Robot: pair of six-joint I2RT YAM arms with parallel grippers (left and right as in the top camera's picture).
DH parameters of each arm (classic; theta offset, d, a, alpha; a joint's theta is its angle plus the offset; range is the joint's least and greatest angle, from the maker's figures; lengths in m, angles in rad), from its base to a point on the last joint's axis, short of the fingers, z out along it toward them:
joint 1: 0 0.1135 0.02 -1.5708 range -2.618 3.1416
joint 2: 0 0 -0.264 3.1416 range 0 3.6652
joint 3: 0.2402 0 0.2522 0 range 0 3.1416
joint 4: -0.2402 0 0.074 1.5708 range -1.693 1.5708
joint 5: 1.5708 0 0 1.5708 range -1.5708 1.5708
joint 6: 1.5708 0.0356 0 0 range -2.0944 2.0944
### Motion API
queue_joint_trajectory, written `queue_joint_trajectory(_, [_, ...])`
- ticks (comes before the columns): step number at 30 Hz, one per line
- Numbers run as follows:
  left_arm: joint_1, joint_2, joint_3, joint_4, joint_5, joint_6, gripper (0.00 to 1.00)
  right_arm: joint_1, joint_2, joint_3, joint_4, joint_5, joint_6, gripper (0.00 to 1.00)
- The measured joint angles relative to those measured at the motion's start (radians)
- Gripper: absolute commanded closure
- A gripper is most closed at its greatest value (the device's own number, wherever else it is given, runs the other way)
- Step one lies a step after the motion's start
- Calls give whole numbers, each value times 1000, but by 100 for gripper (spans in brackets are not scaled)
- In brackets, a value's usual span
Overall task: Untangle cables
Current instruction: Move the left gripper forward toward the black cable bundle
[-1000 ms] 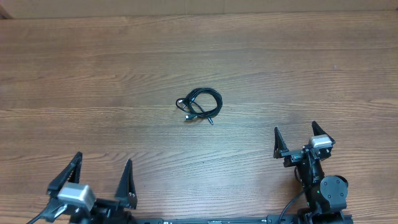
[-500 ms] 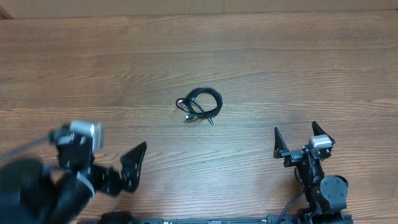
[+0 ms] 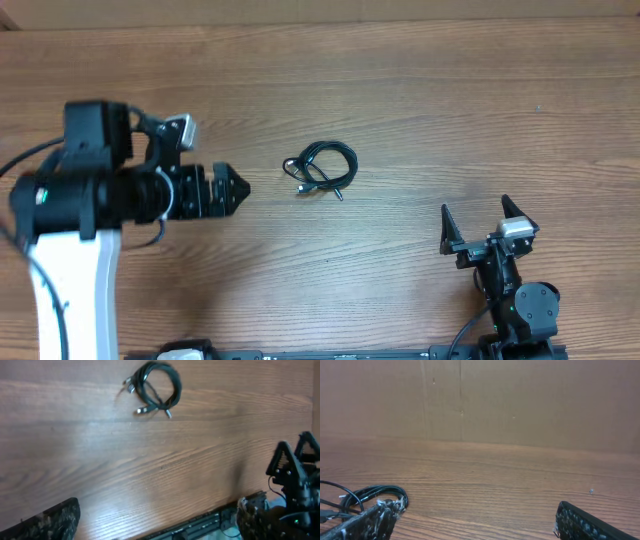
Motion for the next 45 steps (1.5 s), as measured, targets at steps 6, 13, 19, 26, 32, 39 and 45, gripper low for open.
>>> queue_joint_trajectory(6, [0,168,0,1,0,-9,1,0,0,0,0,0,0,0])
queue_joint_trajectory(13, [-1,352,0,1,0,-24,96,0,0,0,0,0,0,0])
queue_joint_trajectory(19, [-20,478,0,1,0,-24,96,0,0,0,0,0,0,0])
queue_joint_trajectory(26, [-58,555,-51,41,0,-24,96,0,0,0,0,0,0,0])
queue_joint_trajectory(32, [-104,570,-144,156,0,-58,96,0,0,0,0,1,0,0])
queue_joint_trajectory(39, [-140,571,-254,338,0,-149,93,0,0,0,0,0,0,0])
queue_joint_trajectory(45, [-188,571,-339,537,0,-225,93,0,0,0,1,0,0,0])
